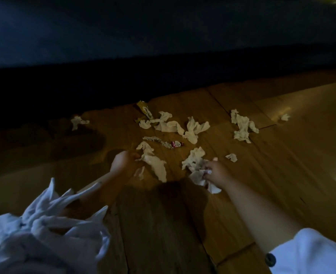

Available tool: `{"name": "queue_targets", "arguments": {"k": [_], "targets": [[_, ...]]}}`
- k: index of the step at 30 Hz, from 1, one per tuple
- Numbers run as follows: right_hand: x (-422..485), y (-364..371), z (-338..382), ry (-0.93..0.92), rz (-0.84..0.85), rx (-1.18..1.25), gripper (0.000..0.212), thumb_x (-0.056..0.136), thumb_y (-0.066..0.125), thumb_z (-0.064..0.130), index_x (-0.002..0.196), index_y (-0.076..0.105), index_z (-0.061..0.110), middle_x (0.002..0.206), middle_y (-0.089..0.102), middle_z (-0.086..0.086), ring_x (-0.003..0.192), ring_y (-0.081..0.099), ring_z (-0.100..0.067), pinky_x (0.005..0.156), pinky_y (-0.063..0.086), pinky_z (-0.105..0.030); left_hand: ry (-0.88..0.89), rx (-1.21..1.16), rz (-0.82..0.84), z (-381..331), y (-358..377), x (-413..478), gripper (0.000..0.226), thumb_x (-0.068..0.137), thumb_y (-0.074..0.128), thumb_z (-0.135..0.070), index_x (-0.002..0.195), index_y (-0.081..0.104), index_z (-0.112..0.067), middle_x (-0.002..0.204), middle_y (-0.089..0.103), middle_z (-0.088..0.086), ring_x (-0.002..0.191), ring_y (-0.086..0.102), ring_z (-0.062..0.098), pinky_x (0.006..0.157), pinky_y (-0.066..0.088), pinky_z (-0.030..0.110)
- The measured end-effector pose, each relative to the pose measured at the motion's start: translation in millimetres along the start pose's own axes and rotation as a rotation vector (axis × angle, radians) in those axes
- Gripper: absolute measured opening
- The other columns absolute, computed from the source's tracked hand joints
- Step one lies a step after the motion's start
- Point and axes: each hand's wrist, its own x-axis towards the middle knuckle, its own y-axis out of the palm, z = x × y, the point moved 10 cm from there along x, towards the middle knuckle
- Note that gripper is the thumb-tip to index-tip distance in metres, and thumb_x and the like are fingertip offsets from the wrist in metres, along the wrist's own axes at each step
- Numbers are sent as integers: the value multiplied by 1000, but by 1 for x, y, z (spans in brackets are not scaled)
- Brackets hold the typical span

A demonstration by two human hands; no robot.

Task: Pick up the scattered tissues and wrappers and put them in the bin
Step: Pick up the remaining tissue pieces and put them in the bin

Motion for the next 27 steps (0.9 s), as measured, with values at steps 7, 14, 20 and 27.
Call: {"name": "queue_targets", "arguments": {"k": [7, 14, 20, 27], "targets": [[-36, 7, 0, 12, -82, 305, 25, 81, 62, -4, 106, 64, -3, 98, 56, -5, 92, 49, -12, 53, 35, 1, -286, -59, 136, 55, 28, -14, 8, 90, 54, -7, 94, 58, -1, 106, 60, 18, 85, 60, 25, 78, 51, 34], [-112, 4, -13, 336, -21, 835, 37, 81, 67, 3, 117, 61, 6, 104, 64, -8, 97, 61, -22, 78, 50, -29, -475, -322, 119, 91, 49, -123, 30, 76, 69, -20, 94, 65, 3, 100, 65, 22, 92, 64, 28, 88, 54, 38], [-187, -64, 39, 421, 19, 973, 41, 80, 68, 5, 121, 58, 4, 111, 66, -13, 99, 63, -26, 81, 51, -33, -380, -264, 125, -6, 31, -214, 19, 83, 65, -23, 92, 66, -7, 76, 64, 8, 58, 62, 9, 52, 54, 19], [-291, -204, 155, 473, 53, 1056, 42, 80, 69, 13, 121, 59, 6, 111, 64, -8, 110, 56, -24, 96, 41, -36, -311, -288, 91, -178, -41, -341, 20, 80, 66, -28, 90, 66, -11, 75, 60, 7, 60, 54, 11, 52, 52, 17]]}}
